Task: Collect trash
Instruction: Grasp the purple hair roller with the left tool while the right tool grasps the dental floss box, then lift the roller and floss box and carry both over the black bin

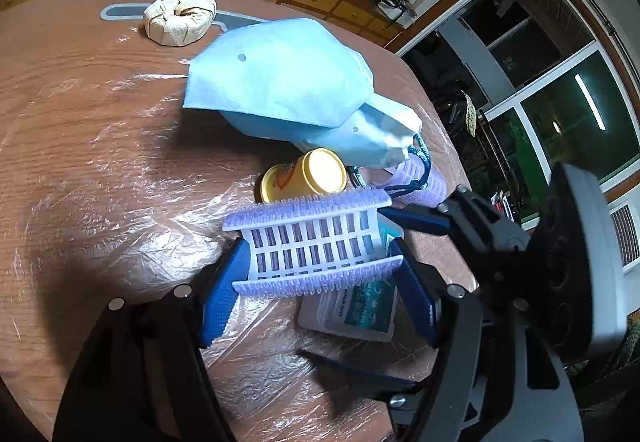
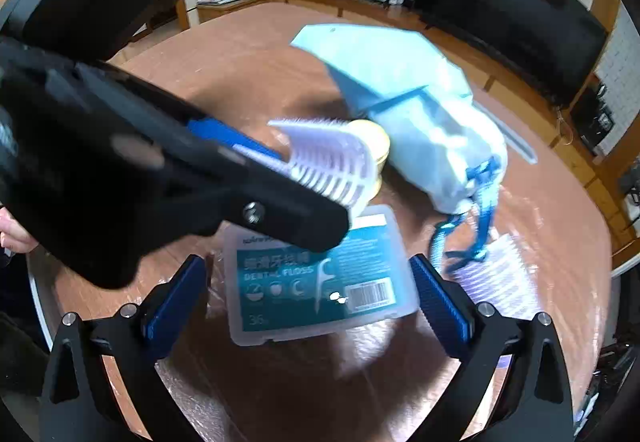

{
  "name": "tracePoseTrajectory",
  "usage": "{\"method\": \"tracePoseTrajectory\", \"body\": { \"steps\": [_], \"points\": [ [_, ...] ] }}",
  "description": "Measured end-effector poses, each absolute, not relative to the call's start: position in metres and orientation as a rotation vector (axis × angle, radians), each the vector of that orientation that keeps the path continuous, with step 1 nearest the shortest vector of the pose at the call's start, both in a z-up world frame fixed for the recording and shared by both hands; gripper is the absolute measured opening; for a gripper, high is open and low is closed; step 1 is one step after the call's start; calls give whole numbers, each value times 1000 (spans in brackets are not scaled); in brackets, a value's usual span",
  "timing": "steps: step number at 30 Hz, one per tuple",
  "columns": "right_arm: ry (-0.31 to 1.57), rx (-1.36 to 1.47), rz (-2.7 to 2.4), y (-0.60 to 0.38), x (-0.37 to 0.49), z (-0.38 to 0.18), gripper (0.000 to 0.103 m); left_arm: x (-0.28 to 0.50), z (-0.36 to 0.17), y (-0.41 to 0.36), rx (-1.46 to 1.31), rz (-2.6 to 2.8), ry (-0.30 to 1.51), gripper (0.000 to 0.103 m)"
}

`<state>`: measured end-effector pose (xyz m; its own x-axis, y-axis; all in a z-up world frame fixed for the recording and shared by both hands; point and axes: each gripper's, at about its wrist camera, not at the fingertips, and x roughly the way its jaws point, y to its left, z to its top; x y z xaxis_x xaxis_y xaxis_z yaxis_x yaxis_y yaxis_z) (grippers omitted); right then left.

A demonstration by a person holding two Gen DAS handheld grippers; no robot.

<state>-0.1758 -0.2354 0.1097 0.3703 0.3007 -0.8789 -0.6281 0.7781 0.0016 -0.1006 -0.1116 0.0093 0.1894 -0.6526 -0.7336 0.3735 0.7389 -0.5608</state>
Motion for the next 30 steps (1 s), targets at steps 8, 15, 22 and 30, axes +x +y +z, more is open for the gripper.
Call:
{"method": "tracePoseTrajectory", "body": {
  "steps": [8,15,22,30],
  "points": [
    [1074,-228,588,-256,-167,114,83,-106,15,-117,-242,-710,1160,71],
    [1088,-121,546,-275,-188,119,83,-118,30,-102,-258,-687,1116,71],
    [1077,-53,507,-283,-187,123,82,-134,37,-88,-272,-652,1092,71],
    [1073,-46,466,-283,-197,120,82,-146,40,-79,-278,-634,1090,71]
  ]
}}
